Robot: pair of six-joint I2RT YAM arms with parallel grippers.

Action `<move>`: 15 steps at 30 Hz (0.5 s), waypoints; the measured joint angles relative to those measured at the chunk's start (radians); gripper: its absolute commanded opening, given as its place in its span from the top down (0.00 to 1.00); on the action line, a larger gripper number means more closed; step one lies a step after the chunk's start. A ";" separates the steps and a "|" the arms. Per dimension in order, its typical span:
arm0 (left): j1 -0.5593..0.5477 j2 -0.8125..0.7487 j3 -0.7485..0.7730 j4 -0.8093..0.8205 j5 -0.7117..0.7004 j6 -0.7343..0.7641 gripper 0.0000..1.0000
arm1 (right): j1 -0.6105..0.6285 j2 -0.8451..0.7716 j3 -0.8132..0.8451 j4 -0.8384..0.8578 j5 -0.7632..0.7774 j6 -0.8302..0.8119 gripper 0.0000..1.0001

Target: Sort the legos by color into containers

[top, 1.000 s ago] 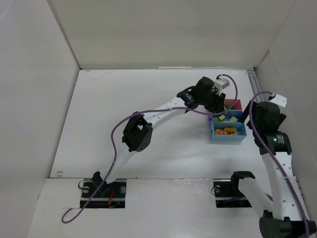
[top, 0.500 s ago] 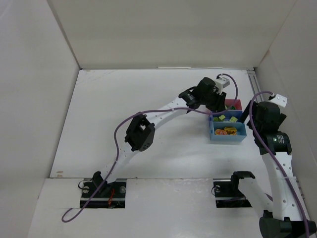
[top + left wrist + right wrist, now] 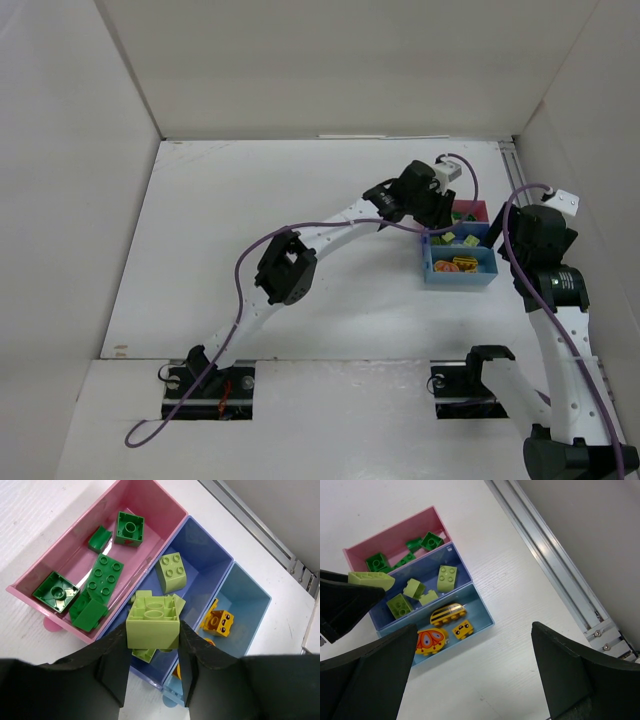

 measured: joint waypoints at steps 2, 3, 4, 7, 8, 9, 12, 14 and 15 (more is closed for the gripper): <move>0.000 0.000 0.000 0.000 0.000 0.003 0.48 | 0.000 0.000 0.000 0.000 0.000 -0.001 0.00; 0.000 0.000 0.000 0.000 0.001 -0.002 0.44 | 0.000 0.000 0.000 0.000 0.000 -0.002 0.00; 0.000 0.000 0.001 0.000 0.001 -0.002 0.40 | 0.000 0.000 0.000 0.000 0.000 -0.003 0.00; 0.000 0.000 0.003 -0.001 0.001 0.001 0.31 | 0.000 0.000 0.000 0.000 -0.003 -0.004 0.00; 0.000 0.000 0.004 0.000 0.001 0.003 0.29 | 0.000 0.000 0.000 0.000 -0.004 -0.005 0.00; 0.000 0.000 0.004 -0.001 0.001 0.005 0.24 | 0.000 0.000 0.000 0.000 -0.005 -0.006 0.00; 0.000 0.000 0.004 -0.002 0.000 0.013 0.09 | 0.000 0.000 0.000 0.000 -0.006 -0.008 0.00; 0.000 -0.003 0.003 -0.001 -0.009 0.023 0.00 | 0.000 0.000 0.000 0.000 -0.007 -0.008 0.00; 0.000 -0.007 -0.001 -0.001 -0.020 0.025 0.00 | 0.000 -0.001 0.000 0.001 -0.008 -0.009 0.00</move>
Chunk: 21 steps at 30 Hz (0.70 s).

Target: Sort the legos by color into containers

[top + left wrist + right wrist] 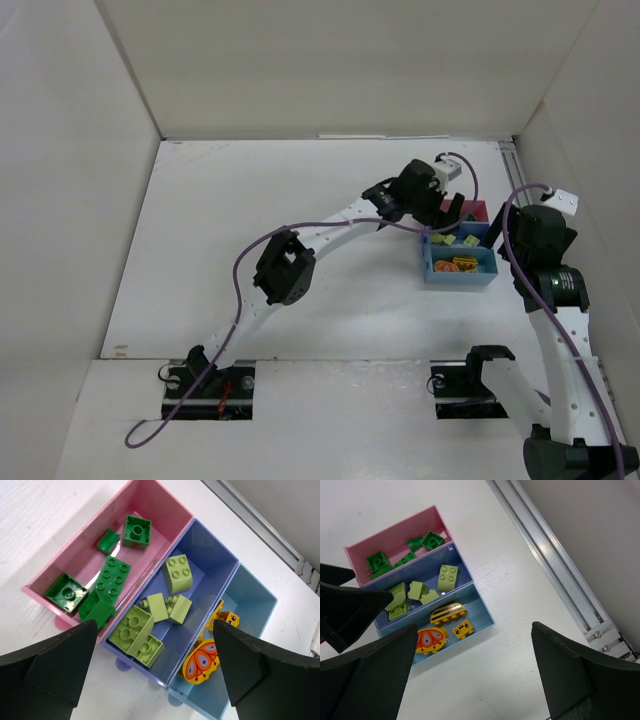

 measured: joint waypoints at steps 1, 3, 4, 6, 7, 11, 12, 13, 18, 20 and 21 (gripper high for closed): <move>0.000 -0.005 -0.005 0.000 -0.008 0.004 0.00 | 0.000 0.000 0.000 0.000 0.000 -0.001 0.00; 0.003 -0.041 -0.029 -0.006 -0.036 0.014 0.00 | 0.000 -0.001 0.000 0.000 -0.003 -0.002 0.00; 0.005 -0.066 -0.049 -0.008 -0.046 0.017 0.00 | 0.000 0.000 0.000 0.000 -0.004 -0.002 0.00; 0.014 -0.155 -0.130 -0.009 -0.071 0.017 0.00 | 0.000 0.003 0.000 0.000 -0.013 -0.005 0.00; 0.023 -0.219 -0.196 0.002 -0.085 0.016 0.00 | 0.000 0.007 0.000 0.000 -0.018 -0.007 0.00; 0.110 -0.558 -0.532 0.071 -0.160 -0.020 0.00 | 0.000 0.027 0.000 0.002 -0.046 -0.027 0.00; 0.145 -0.657 -0.633 0.097 -0.183 -0.035 0.00 | 0.000 0.031 0.000 0.005 -0.055 -0.031 0.00; 0.181 -0.758 -0.729 0.110 -0.211 -0.050 0.00 | 0.000 0.032 0.000 0.008 -0.067 -0.036 0.00; 0.361 -1.192 -1.144 0.135 -0.376 -0.149 0.00 | 0.000 0.034 0.000 0.050 -0.126 -0.048 0.00; 0.392 -1.331 -1.270 0.116 -0.431 -0.193 0.00 | 0.000 0.034 -0.001 0.076 -0.151 -0.051 0.00; 0.399 -1.389 -1.324 0.105 -0.449 -0.214 0.00 | 0.000 0.034 -0.004 0.094 -0.163 -0.053 0.00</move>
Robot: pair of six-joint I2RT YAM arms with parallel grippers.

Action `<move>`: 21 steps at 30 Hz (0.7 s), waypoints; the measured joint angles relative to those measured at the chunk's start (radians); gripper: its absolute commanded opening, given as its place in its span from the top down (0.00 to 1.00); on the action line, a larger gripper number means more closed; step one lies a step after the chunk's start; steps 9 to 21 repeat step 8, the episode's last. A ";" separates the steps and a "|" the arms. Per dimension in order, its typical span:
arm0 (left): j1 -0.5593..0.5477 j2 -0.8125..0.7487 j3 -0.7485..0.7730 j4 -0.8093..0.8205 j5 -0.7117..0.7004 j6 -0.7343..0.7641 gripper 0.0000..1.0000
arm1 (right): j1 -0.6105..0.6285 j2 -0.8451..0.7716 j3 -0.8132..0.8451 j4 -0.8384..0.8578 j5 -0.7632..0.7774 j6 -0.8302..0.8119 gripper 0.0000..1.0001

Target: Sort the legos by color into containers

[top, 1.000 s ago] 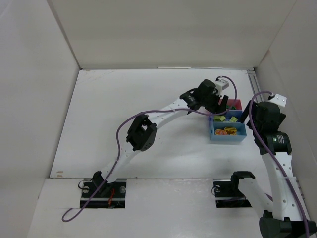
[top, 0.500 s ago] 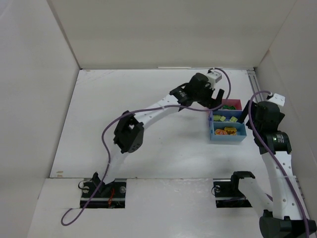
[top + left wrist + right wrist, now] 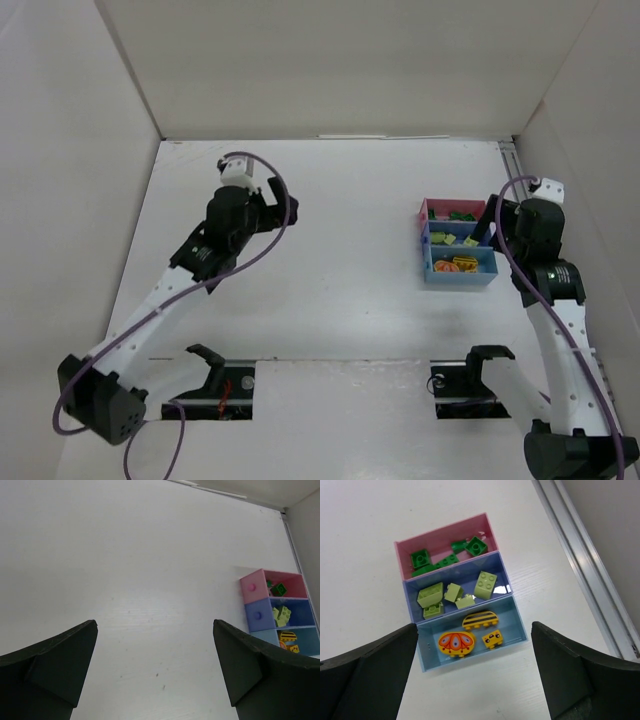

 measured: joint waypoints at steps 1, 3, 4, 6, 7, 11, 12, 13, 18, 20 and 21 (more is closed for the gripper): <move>0.005 -0.053 -0.048 -0.012 -0.015 -0.018 0.00 | 0.000 0.000 -0.005 0.017 -0.012 -0.001 0.00; 0.013 -0.136 -0.114 -0.039 -0.037 -0.046 0.00 | 0.000 0.003 -0.017 0.044 -0.034 -0.002 0.00; 0.016 -0.166 -0.133 -0.052 -0.047 -0.057 0.00 | 0.000 0.007 -0.023 0.056 -0.043 -0.002 0.00; 0.018 -0.208 -0.146 -0.068 -0.057 -0.073 0.00 | 0.000 0.023 -0.030 0.071 -0.069 -0.013 0.00; 0.019 -0.222 -0.146 -0.069 -0.061 -0.078 0.00 | 0.000 0.034 -0.031 0.077 -0.082 -0.017 0.00; 0.019 -0.231 -0.146 -0.069 -0.064 -0.080 0.00 | 0.000 0.047 -0.032 0.087 -0.091 -0.021 0.00; 0.019 -0.231 -0.146 -0.069 -0.064 -0.080 0.00 | 0.000 0.047 -0.032 0.087 -0.091 -0.021 0.00; 0.019 -0.231 -0.146 -0.069 -0.064 -0.080 0.00 | 0.000 0.047 -0.032 0.087 -0.091 -0.021 0.00; 0.019 -0.231 -0.146 -0.069 -0.064 -0.080 0.00 | 0.000 0.047 -0.032 0.087 -0.091 -0.021 0.00; 0.019 -0.231 -0.146 -0.069 -0.064 -0.080 0.00 | 0.000 0.047 -0.032 0.087 -0.091 -0.021 0.00; 0.019 -0.231 -0.146 -0.069 -0.064 -0.080 0.00 | 0.000 0.047 -0.032 0.087 -0.091 -0.021 0.00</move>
